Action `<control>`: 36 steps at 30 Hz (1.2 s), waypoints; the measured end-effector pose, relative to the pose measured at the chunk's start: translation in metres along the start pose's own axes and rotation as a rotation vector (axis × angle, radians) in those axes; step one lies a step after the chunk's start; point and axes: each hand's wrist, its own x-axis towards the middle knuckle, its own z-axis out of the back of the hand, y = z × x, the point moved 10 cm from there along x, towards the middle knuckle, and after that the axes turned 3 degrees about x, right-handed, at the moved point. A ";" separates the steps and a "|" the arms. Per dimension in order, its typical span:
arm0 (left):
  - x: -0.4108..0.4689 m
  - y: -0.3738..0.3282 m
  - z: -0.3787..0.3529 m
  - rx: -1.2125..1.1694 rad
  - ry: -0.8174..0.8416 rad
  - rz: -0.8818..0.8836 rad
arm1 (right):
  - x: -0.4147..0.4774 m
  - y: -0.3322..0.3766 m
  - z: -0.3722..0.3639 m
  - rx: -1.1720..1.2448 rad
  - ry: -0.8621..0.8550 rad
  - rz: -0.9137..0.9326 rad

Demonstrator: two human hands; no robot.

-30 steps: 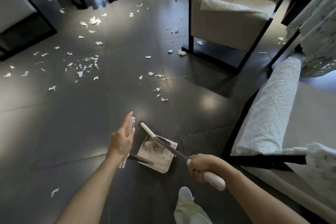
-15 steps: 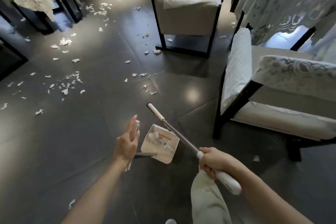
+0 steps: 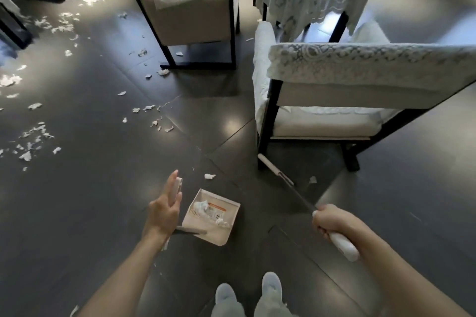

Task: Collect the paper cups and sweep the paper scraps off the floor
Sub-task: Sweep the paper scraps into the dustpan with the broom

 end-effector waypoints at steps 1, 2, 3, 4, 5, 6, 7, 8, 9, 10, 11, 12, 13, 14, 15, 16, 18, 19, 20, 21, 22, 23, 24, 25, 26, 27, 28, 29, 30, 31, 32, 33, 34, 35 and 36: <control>-0.004 -0.005 -0.007 0.004 0.003 0.002 | 0.003 -0.018 0.011 0.024 -0.012 -0.030; -0.008 -0.010 -0.013 0.001 0.005 -0.001 | 0.005 -0.034 0.021 0.047 -0.021 -0.058; -0.012 -0.015 -0.020 -0.001 0.007 -0.005 | 0.008 -0.051 0.031 0.069 -0.030 -0.081; -0.016 -0.020 -0.025 -0.002 0.005 -0.013 | 0.011 -0.065 0.040 0.100 -0.034 -0.100; -0.019 -0.025 -0.029 -0.004 -0.002 -0.016 | 0.016 -0.077 0.048 0.131 -0.038 -0.115; -0.021 -0.030 -0.032 -0.006 -0.011 -0.019 | 0.021 -0.088 0.057 0.155 -0.048 -0.128; -0.023 -0.034 -0.034 -0.010 -0.022 -0.018 | 0.026 -0.095 0.065 0.160 -0.059 -0.142; -0.024 -0.036 -0.036 -0.016 -0.032 -0.013 | 0.033 -0.103 0.074 0.159 -0.070 -0.159; -0.025 -0.038 -0.037 -0.016 -0.039 -0.003 | 0.041 -0.108 0.082 0.157 -0.081 -0.170; -0.026 -0.039 -0.038 -0.012 -0.044 0.003 | 0.049 -0.114 0.089 0.150 -0.091 -0.184; -0.027 -0.039 -0.039 -0.010 -0.049 0.005 | 0.060 -0.120 0.095 0.149 -0.091 -0.192; -0.029 -0.039 -0.040 -0.013 -0.051 0.003 | 0.073 -0.125 0.098 0.168 -0.080 -0.202; -0.030 -0.039 -0.040 -0.019 -0.052 0.001 | 0.086 -0.129 0.098 0.193 -0.077 -0.210; -0.031 -0.038 -0.039 -0.024 -0.052 0.001 | 0.096 -0.130 0.097 0.186 -0.075 -0.211; -0.032 -0.036 -0.037 -0.027 -0.054 0.007 | 0.103 -0.129 0.089 0.161 -0.047 -0.217; -0.032 -0.034 -0.034 -0.026 -0.057 0.018 | 0.101 -0.122 0.077 0.129 -0.004 -0.216; -0.031 -0.026 -0.028 -0.017 -0.066 0.045 | 0.082 -0.096 0.047 0.072 0.067 -0.190; -0.032 -0.022 -0.025 -0.007 -0.068 0.057 | 0.070 -0.082 0.031 0.033 0.106 -0.160; -0.032 -0.018 -0.023 0.005 -0.066 0.066 | 0.060 -0.070 0.014 -0.027 0.143 -0.136; -0.031 -0.013 -0.020 0.015 -0.059 0.072 | 0.047 -0.057 -0.003 -0.103 0.177 -0.120; -0.031 -0.008 -0.017 0.021 -0.050 0.079 | 0.033 -0.046 -0.019 -0.175 0.202 -0.112; -0.030 -0.003 -0.014 0.025 -0.044 0.083 | 0.022 -0.034 -0.032 -0.217 0.219 -0.095; -0.029 0.003 -0.010 0.035 -0.038 0.085 | 0.013 -0.022 -0.044 -0.229 0.232 -0.080; -0.027 0.009 -0.004 0.048 -0.034 0.083 | 0.004 -0.009 -0.056 -0.211 0.241 -0.071; -0.026 0.015 0.002 0.062 -0.028 0.081 | -0.004 0.006 -0.067 -0.177 0.248 -0.059; -0.023 0.021 0.008 0.070 -0.021 0.078 | -0.009 0.019 -0.079 -0.135 0.254 -0.053; -0.020 0.028 0.015 0.075 -0.012 0.079 | -0.011 0.034 -0.090 -0.085 0.255 -0.050; -0.017 0.036 0.022 0.078 -0.005 0.080 | -0.011 0.047 -0.101 -0.023 0.258 -0.053; -0.014 0.043 0.029 0.075 0.001 0.081 | -0.009 0.059 -0.113 0.071 0.270 -0.073; -0.010 0.050 0.036 0.068 0.004 0.080 | -0.006 0.070 -0.124 0.179 0.288 -0.102; -0.007 0.057 0.041 0.063 0.012 0.079 | -0.003 0.079 -0.132 0.266 0.307 -0.134; -0.003 0.063 0.045 0.062 0.030 0.074 | -0.001 0.086 -0.139 0.339 0.329 -0.170; 0.001 0.066 0.048 0.058 0.052 0.065 | 0.000 0.093 -0.144 0.380 0.340 -0.198; 0.006 0.068 0.050 0.049 0.071 0.054 | 0.002 0.099 -0.146 0.402 0.343 -0.210; 0.011 0.069 0.053 0.037 0.086 0.041 | 0.003 0.104 -0.148 0.436 0.346 -0.221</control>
